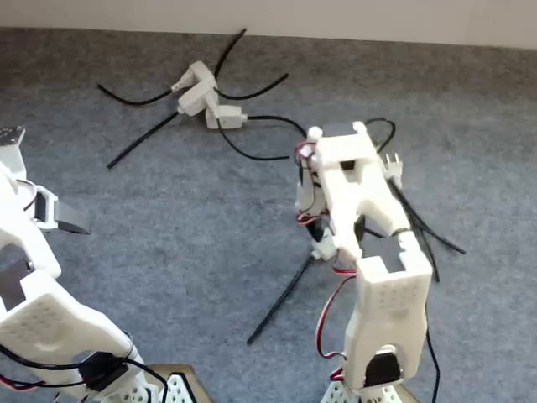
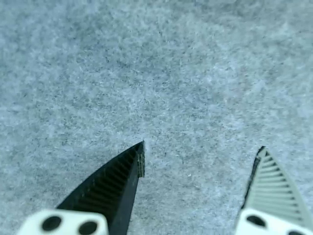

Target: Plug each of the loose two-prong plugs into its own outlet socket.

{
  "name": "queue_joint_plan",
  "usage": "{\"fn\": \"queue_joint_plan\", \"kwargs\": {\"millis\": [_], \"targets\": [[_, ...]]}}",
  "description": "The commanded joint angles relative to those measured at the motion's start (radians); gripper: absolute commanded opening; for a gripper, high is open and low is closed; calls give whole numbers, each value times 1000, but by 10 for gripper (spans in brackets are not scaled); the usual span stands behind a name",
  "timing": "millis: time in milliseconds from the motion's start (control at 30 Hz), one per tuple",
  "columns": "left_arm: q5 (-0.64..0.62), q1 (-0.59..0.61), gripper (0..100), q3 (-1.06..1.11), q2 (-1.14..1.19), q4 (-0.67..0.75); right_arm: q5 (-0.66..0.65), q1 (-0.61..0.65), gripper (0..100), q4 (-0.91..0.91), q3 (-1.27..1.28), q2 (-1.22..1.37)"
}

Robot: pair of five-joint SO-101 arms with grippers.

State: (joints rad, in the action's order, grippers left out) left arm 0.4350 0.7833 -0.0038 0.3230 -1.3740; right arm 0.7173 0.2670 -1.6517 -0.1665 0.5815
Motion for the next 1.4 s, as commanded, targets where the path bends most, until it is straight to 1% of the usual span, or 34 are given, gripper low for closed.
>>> {"fn": "queue_joint_plan", "kwargs": {"millis": [0,167,233,333,467,600,767,867,900,967,1033,1100,1167,1300,1367], "targets": [[-2,-19,341,-5,-59,-12,25,-1,193,-4,-16,108],[-2,-41,341,-15,-59,-46,25,-1,1,-104,-150,148],[-2,-44,341,-15,-59,-51,25,16,19,-108,-200,147],[-2,-41,341,-16,-61,-61,25,74,5,-110,-255,147],[2,-36,341,-16,-61,-61,26,206,5,-108,-364,139],[3,-31,341,-18,-61,-61,34,318,5,-102,-558,139],[3,-4,341,-16,-59,-55,40,401,5,-71,-805,165],[5,-2,341,-18,-59,-52,114,443,5,-81,-918,196],[6,-2,341,-18,-59,-52,107,446,5,-85,-946,200],[8,-2,341,-18,-59,-52,38,423,6,-111,-995,202],[46,-5,341,-15,-59,-54,-81,371,6,-113,-1023,197],[92,-8,341,-12,-59,-58,-193,292,6,-114,-1029,160],[100,-10,341,-15,-59,-52,-284,202,6,-114,-1001,87],[104,-47,341,-16,-59,-52,-399,42,12,-113,-915,-110],[104,-77,341,-15,-61,-60,-434,-16,53,-113,-854,-211]]}}
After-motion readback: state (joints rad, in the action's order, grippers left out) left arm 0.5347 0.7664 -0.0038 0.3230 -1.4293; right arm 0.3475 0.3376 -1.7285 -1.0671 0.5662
